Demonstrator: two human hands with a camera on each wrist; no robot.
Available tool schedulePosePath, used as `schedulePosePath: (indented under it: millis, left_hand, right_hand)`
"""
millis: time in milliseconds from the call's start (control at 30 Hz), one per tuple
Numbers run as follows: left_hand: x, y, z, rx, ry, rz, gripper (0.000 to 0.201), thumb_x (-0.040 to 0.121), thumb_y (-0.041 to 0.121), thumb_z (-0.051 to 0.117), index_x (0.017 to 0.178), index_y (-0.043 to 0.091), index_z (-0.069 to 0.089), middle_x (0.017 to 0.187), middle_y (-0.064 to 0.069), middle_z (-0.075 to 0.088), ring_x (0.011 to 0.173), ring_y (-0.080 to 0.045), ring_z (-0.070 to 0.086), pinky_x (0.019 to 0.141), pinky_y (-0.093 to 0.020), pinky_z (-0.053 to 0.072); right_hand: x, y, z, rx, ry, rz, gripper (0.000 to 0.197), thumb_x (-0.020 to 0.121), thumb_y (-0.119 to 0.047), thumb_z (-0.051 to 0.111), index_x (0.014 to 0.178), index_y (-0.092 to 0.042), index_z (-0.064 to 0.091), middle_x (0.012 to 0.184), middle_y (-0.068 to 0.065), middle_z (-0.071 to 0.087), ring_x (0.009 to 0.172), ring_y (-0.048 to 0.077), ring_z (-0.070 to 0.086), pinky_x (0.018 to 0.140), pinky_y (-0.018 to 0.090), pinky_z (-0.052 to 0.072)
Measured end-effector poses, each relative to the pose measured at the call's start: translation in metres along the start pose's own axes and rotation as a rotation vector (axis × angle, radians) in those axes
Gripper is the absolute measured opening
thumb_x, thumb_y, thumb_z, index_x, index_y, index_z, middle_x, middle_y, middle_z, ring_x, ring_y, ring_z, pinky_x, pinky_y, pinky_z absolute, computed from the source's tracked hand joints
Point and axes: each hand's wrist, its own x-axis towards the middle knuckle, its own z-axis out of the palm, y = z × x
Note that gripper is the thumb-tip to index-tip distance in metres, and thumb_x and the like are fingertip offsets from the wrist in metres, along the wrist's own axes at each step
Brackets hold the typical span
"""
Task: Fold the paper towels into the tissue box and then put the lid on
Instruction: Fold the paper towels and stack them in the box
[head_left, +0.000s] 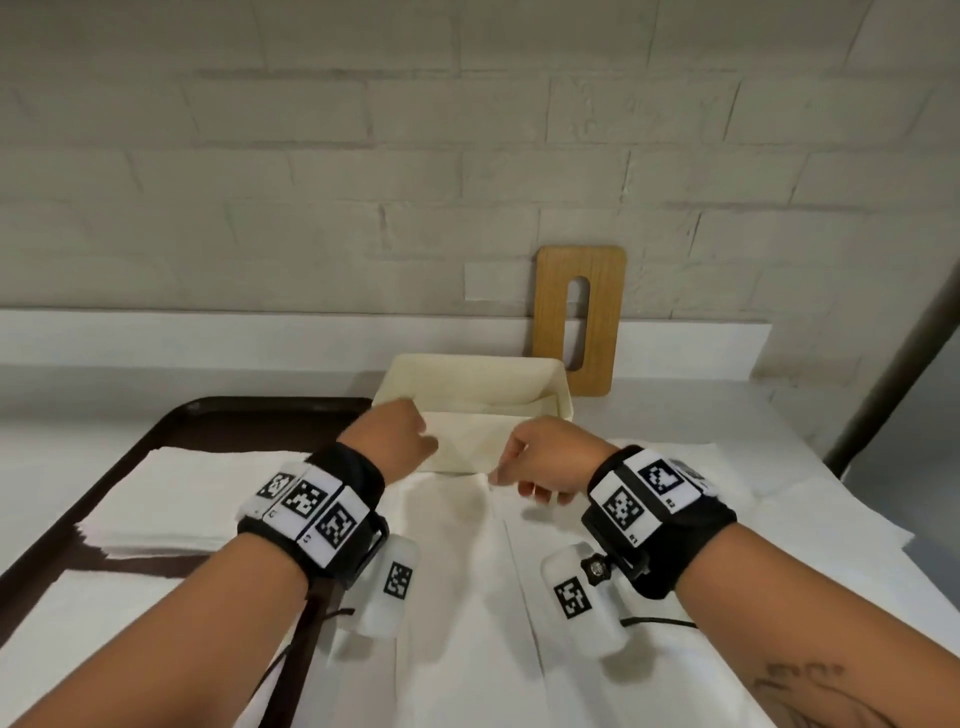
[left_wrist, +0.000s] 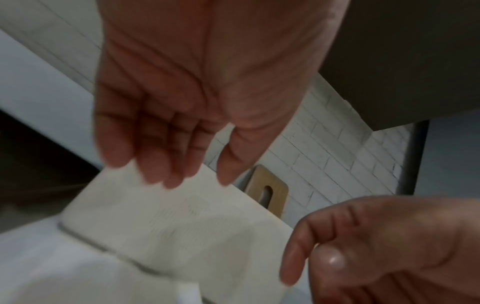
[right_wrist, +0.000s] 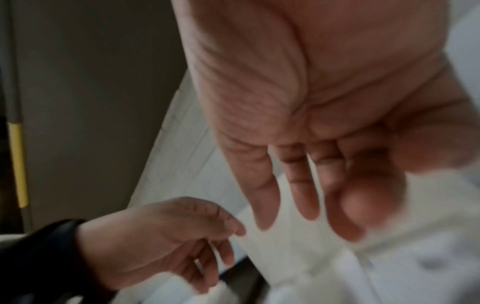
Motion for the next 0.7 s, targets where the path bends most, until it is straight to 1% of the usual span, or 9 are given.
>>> schedulePosePath:
  millis: [100,167,233,267,333,400,467,600,700]
  left_hand:
    - [-0.028,-0.011,0.022,0.047,-0.244,-0.087,0.031,0.09,0.03,0.053,0.104,0.003,0.059,0.098,-0.011,0.064,0.09,-0.025,0.064,0.074,-0.03,0.049]
    - [-0.043,-0.02,0.035,0.076,-0.308,-0.126,0.025,0.089,0.029,0.052,0.075,0.009,0.055,0.073,-0.002,0.056,0.068,-0.017,0.057,0.06,-0.023,0.043]
    - [-0.056,-0.025,0.044,0.139,-0.319,-0.151,0.033,0.09,0.03,0.049,0.063,0.012,0.042,0.067,0.0,0.048,0.068,-0.016,0.05,0.065,-0.023,0.039]
    - [-0.062,-0.027,0.047,0.143,-0.311,-0.168,0.034,0.091,0.029,0.049,0.062,0.012,0.04,0.067,0.0,0.046,0.07,-0.016,0.049,0.067,-0.024,0.038]
    - [-0.071,-0.027,0.052,0.108,-0.318,-0.21,0.033,0.09,0.024,0.047,0.059,0.013,0.042,0.06,0.001,0.047,0.058,-0.013,0.048,0.061,-0.021,0.039]
    - [-0.078,-0.023,0.057,-0.022,-0.361,-0.253,0.031,0.088,0.016,0.046,0.058,0.01,0.047,0.054,0.0,0.052,0.046,-0.011,0.048,0.051,-0.018,0.041]
    - [-0.085,-0.019,0.06,-0.223,-0.375,-0.298,0.024,0.089,0.012,0.048,0.065,0.007,0.05,0.056,-0.006,0.056,0.044,-0.014,0.051,0.045,-0.02,0.045]
    - [-0.095,-0.015,0.061,-0.388,-0.336,-0.277,0.028,0.09,0.017,0.052,0.064,0.01,0.047,0.058,-0.005,0.052,0.048,-0.015,0.05,0.05,-0.022,0.044]
    - [-0.096,-0.018,0.059,-0.542,-0.206,-0.279,0.033,0.092,0.023,0.051,0.062,0.012,0.044,0.057,-0.002,0.044,0.05,-0.014,0.044,0.056,-0.023,0.038]
  right_hand:
    - [-0.012,0.008,0.023,0.025,-0.147,0.153,0.036,0.085,-0.029,0.066,0.103,0.002,0.062,0.084,0.012,0.067,0.072,0.025,0.063,0.054,0.027,0.046]
    - [-0.018,0.016,0.037,0.175,-0.145,0.23,0.024,0.083,-0.02,0.069,0.095,-0.004,0.056,0.085,0.013,0.065,0.075,0.024,0.066,0.049,0.026,0.047]
    - [-0.025,0.02,0.047,0.346,-0.101,0.271,0.031,0.081,-0.01,0.07,0.101,-0.011,0.045,0.094,0.012,0.064,0.07,0.019,0.067,0.047,0.026,0.046]
    - [-0.028,0.02,0.051,0.417,-0.085,0.278,0.039,0.08,-0.006,0.069,0.106,-0.013,0.041,0.1,0.013,0.064,0.064,0.017,0.065,0.048,0.027,0.046]
    - [-0.031,0.02,0.059,0.44,-0.093,0.275,0.043,0.079,-0.005,0.07,0.111,-0.013,0.042,0.101,0.018,0.066,0.054,0.017,0.061,0.053,0.03,0.048]
    - [-0.03,0.02,0.069,0.353,-0.089,0.252,0.045,0.074,-0.012,0.073,0.113,-0.002,0.052,0.104,0.02,0.068,0.07,0.026,0.064,0.07,0.036,0.054]
    - [-0.024,0.025,0.08,0.269,-0.055,0.225,0.052,0.069,-0.018,0.075,0.115,0.0,0.055,0.113,0.017,0.066,0.093,0.028,0.065,0.087,0.041,0.054]
    - [-0.027,0.03,0.088,0.166,-0.046,0.161,0.049,0.082,-0.022,0.066,0.123,-0.001,0.052,0.124,0.015,0.059,0.113,0.031,0.057,0.098,0.041,0.048]
    - [-0.033,0.037,0.085,0.236,-0.037,0.076,0.031,0.089,-0.02,0.057,0.115,-0.003,0.06,0.118,0.015,0.064,0.108,0.032,0.061,0.094,0.041,0.05]
